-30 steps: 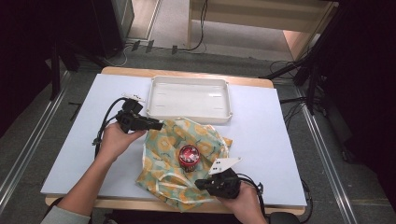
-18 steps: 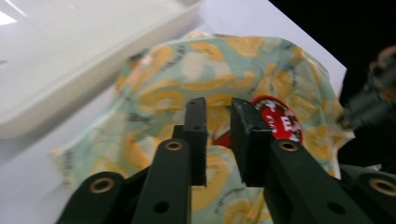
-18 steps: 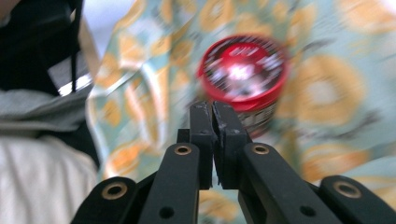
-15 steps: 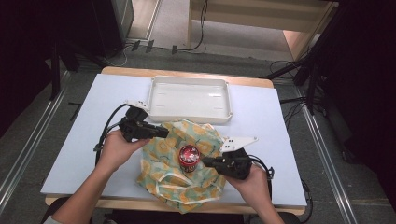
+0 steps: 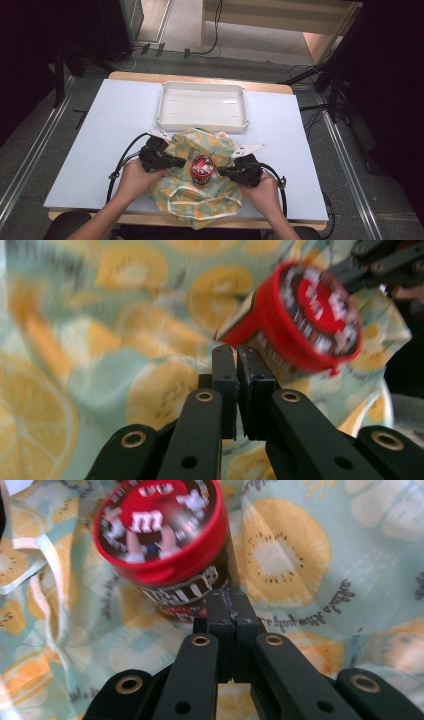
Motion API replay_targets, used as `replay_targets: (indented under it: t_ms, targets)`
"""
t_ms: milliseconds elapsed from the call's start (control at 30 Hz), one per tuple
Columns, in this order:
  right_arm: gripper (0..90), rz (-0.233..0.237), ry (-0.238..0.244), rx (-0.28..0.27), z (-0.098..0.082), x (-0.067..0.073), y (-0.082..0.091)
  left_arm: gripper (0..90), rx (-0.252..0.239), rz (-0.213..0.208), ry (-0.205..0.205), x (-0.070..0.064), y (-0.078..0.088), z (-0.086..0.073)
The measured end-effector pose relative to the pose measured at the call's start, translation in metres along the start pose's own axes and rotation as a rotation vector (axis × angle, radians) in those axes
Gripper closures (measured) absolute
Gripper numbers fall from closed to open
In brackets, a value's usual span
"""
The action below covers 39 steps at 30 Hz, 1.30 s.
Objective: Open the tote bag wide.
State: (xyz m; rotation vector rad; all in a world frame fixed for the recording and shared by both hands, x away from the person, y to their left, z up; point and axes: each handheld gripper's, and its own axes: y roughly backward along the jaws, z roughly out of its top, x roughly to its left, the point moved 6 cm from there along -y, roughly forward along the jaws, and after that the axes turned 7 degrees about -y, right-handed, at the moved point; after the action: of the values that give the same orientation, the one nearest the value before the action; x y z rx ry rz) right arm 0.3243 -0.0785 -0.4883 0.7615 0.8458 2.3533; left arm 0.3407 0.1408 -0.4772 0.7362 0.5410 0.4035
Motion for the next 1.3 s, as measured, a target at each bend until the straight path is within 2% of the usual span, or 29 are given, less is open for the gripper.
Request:
replay_targets:
  t_ms: [133,267,433,600,700,767,833,867,900,1033,1167,1200,1300]
  targets:
    - [90.0,-0.014,0.000,0.013,-0.002,-0.003,-0.006,87.9,0.018,0.004,0.005,0.000,-0.004,-0.011]
    - [90.0,-0.048,0.002,0.026,-0.001,-0.011,-0.015,87.9,0.026,0.004,0.004,-0.001,-0.006,-0.021]
    - [90.0,-0.066,-0.003,0.019,0.004,-0.020,-0.022,87.7,0.041,0.006,0.001,-0.004,-0.009,-0.033]
    - [90.0,-0.092,-0.017,0.009,0.010,-0.030,-0.027,87.4,0.031,0.009,-0.009,-0.006,-0.008,-0.037]
    - [90.0,-0.134,-0.025,-0.004,0.016,-0.041,-0.028,86.5,0.029,0.006,-0.009,-0.008,-0.007,-0.039]
    - [90.0,-0.137,-0.029,-0.008,0.017,-0.043,-0.027,85.5,0.030,0.002,-0.011,-0.009,-0.007,-0.042]
    - [90.0,-0.119,-0.024,-0.017,0.016,-0.039,-0.022,84.8,0.022,0.002,-0.011,-0.011,-0.005,-0.042]
    - [90.0,-0.091,-0.024,-0.035,0.013,-0.030,-0.015,83.0,0.009,0.001,-0.012,-0.011,-0.004,-0.041]
    - [90.0,-0.091,-0.024,-0.035,0.013,-0.030,-0.015,83.0,0.004,0.000,-0.012,-0.011,-0.003,-0.040]
    - [90.0,-0.054,-0.009,-0.051,0.004,-0.011,-0.004,79.0,-0.004,0.000,-0.014,-0.012,0.000,-0.039]
    - [90.0,-0.030,-0.006,-0.035,-0.009,0.002,-0.001,75.3,-0.021,-0.006,-0.026,-0.014,0.002,-0.035]
    - [90.0,-0.012,0.005,-0.031,-0.015,0.010,0.000,73.9,-0.022,-0.006,-0.030,-0.015,0.003,-0.034]
    - [90.0,0.001,0.010,-0.022,-0.021,0.017,0.000,71.8,-0.035,-0.008,-0.047,-0.018,0.004,-0.031]
